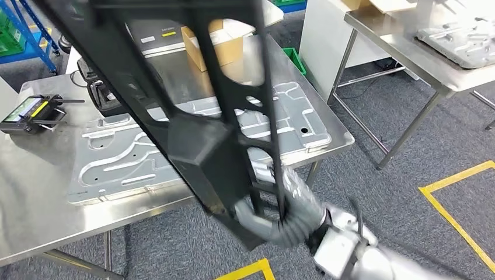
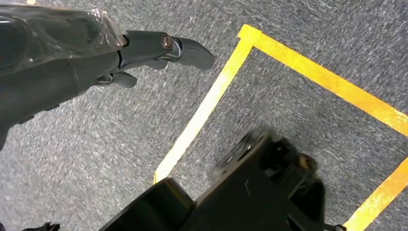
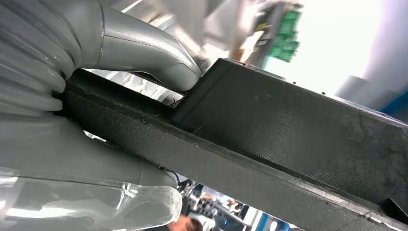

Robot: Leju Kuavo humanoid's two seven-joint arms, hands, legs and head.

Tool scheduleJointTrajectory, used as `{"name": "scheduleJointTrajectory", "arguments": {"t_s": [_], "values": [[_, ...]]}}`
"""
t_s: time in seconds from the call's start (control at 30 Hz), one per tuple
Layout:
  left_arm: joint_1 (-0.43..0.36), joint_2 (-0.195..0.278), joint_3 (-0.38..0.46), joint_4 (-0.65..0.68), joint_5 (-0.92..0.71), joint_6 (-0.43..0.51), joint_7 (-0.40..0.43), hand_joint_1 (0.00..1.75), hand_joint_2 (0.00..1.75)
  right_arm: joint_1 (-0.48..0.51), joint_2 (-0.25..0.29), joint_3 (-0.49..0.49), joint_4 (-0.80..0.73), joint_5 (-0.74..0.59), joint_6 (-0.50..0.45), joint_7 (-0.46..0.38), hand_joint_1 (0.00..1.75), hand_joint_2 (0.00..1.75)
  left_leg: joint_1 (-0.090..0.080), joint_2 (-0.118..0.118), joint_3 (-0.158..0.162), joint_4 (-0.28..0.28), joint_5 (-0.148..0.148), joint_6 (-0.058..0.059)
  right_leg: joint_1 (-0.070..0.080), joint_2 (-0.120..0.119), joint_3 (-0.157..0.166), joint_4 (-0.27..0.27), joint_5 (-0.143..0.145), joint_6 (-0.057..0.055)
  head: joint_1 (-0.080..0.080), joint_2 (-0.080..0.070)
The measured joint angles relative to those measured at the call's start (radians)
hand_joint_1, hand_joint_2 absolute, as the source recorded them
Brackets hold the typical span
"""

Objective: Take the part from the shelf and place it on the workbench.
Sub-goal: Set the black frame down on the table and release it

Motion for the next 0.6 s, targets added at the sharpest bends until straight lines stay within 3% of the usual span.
{"name": "scheduleJointTrajectory", "arguments": {"t_s": [0.03,0.13,0.2,0.23,0.3,0.33,0.37,0.4,0.47,0.5,0.53,0.6], "values": [[0.001,0.000,-0.001,0.000,-0.002,-0.005,0.000,0.00,1.75,-0.035,-0.016,-0.006,-0.002,0.008,0.013,0.036,1.75,1.75,-0.002,0.002,0.009,-0.030,0.007,0.008,0.002,0.001,0.001,-0.001,-0.002,0.006,0.000,0.000],[-0.003,0.001,-0.003,0.000,-0.016,-0.019,0.001,0.00,1.75,-0.173,-0.074,-0.017,-0.001,0.096,0.101,0.176,1.75,1.75,-0.007,-0.003,0.013,-0.048,-0.004,0.035,0.001,-0.001,-0.005,-0.006,-0.003,0.022,0.002,0.000],[-0.010,0.001,-0.006,0.000,-0.031,-0.031,0.005,0.00,1.75,-0.301,-0.124,-0.013,0.016,0.196,0.215,0.293,1.75,1.75,-0.006,-0.005,0.019,-0.053,-0.007,0.050,-0.001,-0.002,-0.027,0.042,-0.027,0.029,0.003,0.000],[-0.012,0.002,-0.008,0.000,-0.037,-0.037,0.007,0.00,1.75,-0.362,-0.150,-0.009,0.032,0.235,0.270,0.337,1.75,1.75,-0.006,-0.006,0.024,-0.054,-0.009,0.057,0.000,-0.002,-0.058,0.101,-0.051,0.030,0.003,0.000],[-0.015,0.002,-0.014,0.000,-0.048,-0.046,0.011,0.00,1.75,-0.460,-0.199,0.002,0.077,0.297,0.357,0.387,1.75,1.75,-0.009,-0.010,0.030,-0.054,-0.016,0.067,0.005,-0.001,-0.147,0.255,-0.099,0.028,0.004,0.000],[-0.016,0.002,-0.017,0.000,-0.053,-0.050,0.012,0.00,1.75,-0.499,-0.222,0.010,0.100,0.323,0.388,0.395,1.75,1.75,-0.012,-0.013,0.035,-0.054,-0.021,0.071,0.007,-0.001,-0.186,0.308,-0.104,0.027,0.004,0.000],[-0.017,0.002,-0.020,0.000,-0.057,-0.054,0.014,0.00,1.75,-0.534,-0.244,0.018,0.124,0.349,0.413,0.396,1.75,1.75,-0.015,-0.016,0.042,-0.054,-0.026,0.074,0.010,-0.001,-0.207,0.322,-0.087,0.023,0.004,0.000],[-0.018,0.002,-0.024,0.000,-0.061,-0.057,0.017,0.00,1.75,-0.565,-0.265,0.026,0.147,0.374,0.433,0.395,1.75,1.75,-0.017,-0.021,0.051,-0.054,-0.032,0.075,0.012,0.000,-0.207,0.294,-0.048,0.018,0.004,0.000],[-0.019,0.001,-0.028,0.000,-0.068,-0.063,0.022,0.00,1.75,-0.614,-0.300,0.045,0.195,0.414,0.461,0.389,1.75,1.75,-0.021,-0.028,0.071,-0.055,-0.048,0.074,0.022,0.001,-0.162,0.159,0.050,0.001,0.004,0.000],[-0.020,0.000,-0.031,0.000,-0.071,-0.065,0.023,0.00,1.75,-0.634,-0.314,0.055,0.219,0.429,0.470,0.386,1.75,1.75,-0.023,-0.031,0.078,-0.056,-0.056,0.072,0.027,0.001,-0.138,0.097,0.081,-0.007,0.003,0.000],[-0.021,0.000,-0.033,0.000,-0.073,-0.066,0.025,0.00,1.75,-0.650,-0.328,0.067,0.244,0.441,0.476,0.384,1.75,1.75,-0.024,-0.033,0.081,-0.056,-0.061,0.068,0.031,0.001,-0.120,0.051,0.091,-0.013,0.002,0.000],[-0.026,-0.001,-0.038,0.000,-0.078,-0.069,0.029,0.00,1.75,-0.666,-0.350,0.088,0.291,0.456,0.478,0.381,1.75,1.75,-0.025,-0.033,0.078,-0.060,-0.064,0.062,0.036,0.000,-0.108,0.017,0.078,-0.017,0.001,0.000]]}}
